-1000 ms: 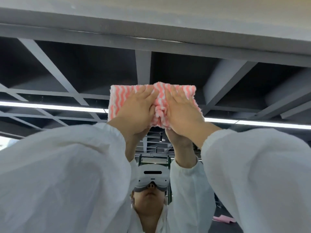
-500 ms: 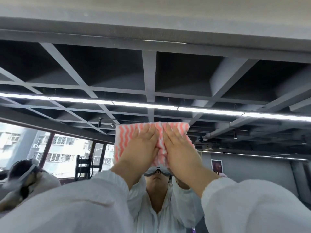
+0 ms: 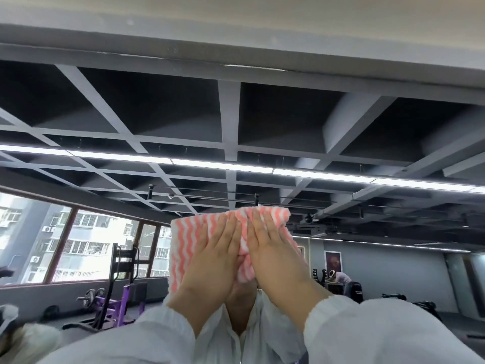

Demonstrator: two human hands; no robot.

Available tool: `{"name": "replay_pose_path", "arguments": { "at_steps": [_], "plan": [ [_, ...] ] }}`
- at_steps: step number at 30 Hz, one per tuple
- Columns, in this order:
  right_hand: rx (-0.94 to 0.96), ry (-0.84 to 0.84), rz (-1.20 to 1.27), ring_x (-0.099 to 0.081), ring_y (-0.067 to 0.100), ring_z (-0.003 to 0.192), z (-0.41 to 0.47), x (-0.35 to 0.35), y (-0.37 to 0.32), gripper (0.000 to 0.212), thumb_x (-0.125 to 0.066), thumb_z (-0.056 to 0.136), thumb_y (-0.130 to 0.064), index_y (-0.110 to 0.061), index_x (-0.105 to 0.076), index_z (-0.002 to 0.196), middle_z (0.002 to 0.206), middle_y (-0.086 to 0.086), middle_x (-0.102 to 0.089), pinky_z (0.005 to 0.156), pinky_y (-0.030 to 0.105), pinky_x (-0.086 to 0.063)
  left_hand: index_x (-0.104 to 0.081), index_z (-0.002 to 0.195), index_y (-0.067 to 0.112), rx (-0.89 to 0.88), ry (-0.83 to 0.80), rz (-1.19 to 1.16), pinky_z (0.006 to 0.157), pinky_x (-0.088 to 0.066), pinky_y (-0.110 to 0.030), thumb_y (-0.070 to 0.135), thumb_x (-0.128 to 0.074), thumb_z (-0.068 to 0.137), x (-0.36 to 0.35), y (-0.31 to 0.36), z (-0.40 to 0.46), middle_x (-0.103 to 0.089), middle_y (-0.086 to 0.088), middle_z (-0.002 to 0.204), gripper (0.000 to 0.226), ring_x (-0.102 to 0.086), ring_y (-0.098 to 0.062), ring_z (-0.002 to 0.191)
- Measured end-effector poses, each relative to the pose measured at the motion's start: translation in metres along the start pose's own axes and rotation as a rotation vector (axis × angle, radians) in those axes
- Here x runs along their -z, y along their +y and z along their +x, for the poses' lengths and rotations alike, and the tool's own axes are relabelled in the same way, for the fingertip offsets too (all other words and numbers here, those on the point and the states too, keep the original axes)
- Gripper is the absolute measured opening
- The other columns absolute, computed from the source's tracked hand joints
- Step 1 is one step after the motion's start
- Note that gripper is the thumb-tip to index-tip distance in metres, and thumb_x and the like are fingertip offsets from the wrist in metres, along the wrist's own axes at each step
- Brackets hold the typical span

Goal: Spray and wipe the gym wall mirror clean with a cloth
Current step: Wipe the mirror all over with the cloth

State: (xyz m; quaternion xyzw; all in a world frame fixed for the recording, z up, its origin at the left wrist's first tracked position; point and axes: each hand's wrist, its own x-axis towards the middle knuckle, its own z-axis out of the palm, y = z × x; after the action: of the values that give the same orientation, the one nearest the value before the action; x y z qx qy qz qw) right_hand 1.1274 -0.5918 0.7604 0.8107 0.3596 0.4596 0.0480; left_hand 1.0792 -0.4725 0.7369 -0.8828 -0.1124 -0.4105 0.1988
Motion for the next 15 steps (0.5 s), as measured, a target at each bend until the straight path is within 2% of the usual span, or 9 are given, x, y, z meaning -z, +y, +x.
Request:
{"name": "replay_pose_path", "arguments": {
  "at_steps": [1,3,4,6,9,13,15],
  "plan": [
    [-0.003,0.010,-0.002,0.023,0.032,0.142,0.005,0.000,0.002,0.073,-0.032,0.100,-0.017,-0.004,0.027,0.140,0.153,0.013,0.031,0.117,0.042,0.007,0.035,0.129,0.013,-0.010,0.023,0.009,0.110,0.019,-0.038,0.041,0.029,0.072,0.003,-0.003,0.004,0.042,-0.001,0.135,0.063,0.049,-0.020,0.115],
    [-0.013,0.035,-0.029,0.023,0.031,0.142,0.018,0.002,0.008,0.076,-0.035,0.100,-0.020,-0.004,0.025,0.143,0.153,0.013,0.030,0.116,0.041,0.007,0.033,0.129,0.013,-0.024,0.068,0.033,0.113,0.018,-0.037,0.039,0.007,0.096,0.010,-0.010,0.015,0.040,-0.003,0.135,0.050,0.044,-0.019,0.121],
    [-0.018,0.056,-0.031,0.022,0.030,0.143,0.027,0.004,0.012,0.076,-0.036,0.100,-0.021,-0.004,0.024,0.144,0.153,0.013,0.029,0.116,0.041,0.007,0.032,0.129,0.013,-0.033,0.093,0.029,0.113,0.018,-0.036,0.035,-0.006,0.102,0.014,-0.014,0.025,0.039,-0.003,0.135,0.052,0.039,-0.017,0.124],
    [-0.023,0.104,-0.039,0.021,0.030,0.143,0.044,0.011,0.020,0.077,-0.036,0.100,-0.023,-0.005,0.023,0.145,0.154,0.013,0.027,0.116,0.040,0.006,0.030,0.131,0.013,-0.043,0.148,0.017,0.113,0.017,-0.035,0.033,-0.018,0.103,0.022,-0.022,0.044,0.036,0.000,0.136,0.059,0.035,-0.013,0.126],
    [-0.039,0.161,-0.034,0.019,0.027,0.144,0.065,0.023,0.029,0.081,-0.041,0.099,-0.024,-0.007,0.023,0.146,0.156,0.011,0.024,0.117,0.039,0.006,0.026,0.140,0.012,-0.042,0.211,0.038,0.114,0.015,-0.036,0.035,-0.024,0.102,0.030,-0.029,0.067,0.032,-0.001,0.148,0.067,0.032,-0.013,0.133],
    [-0.065,0.220,0.000,0.016,0.024,0.145,0.090,0.038,0.042,0.082,-0.043,0.098,-0.025,-0.009,0.021,0.147,0.158,0.008,0.019,0.119,0.037,0.004,0.028,0.137,0.012,-0.027,0.273,0.039,0.115,0.014,-0.034,0.033,-0.021,0.102,0.046,-0.033,0.092,0.024,-0.002,0.155,0.064,0.022,-0.016,0.142],
    [-0.071,0.250,0.024,0.015,0.022,0.145,0.103,0.044,0.049,0.080,-0.041,0.098,-0.023,-0.010,0.022,0.146,0.158,0.007,0.018,0.119,0.037,0.003,0.021,0.144,0.012,-0.034,0.302,0.013,0.114,0.014,-0.033,0.032,-0.021,0.103,0.056,-0.037,0.104,0.021,-0.002,0.156,0.063,0.019,-0.015,0.143]
  ]
}}
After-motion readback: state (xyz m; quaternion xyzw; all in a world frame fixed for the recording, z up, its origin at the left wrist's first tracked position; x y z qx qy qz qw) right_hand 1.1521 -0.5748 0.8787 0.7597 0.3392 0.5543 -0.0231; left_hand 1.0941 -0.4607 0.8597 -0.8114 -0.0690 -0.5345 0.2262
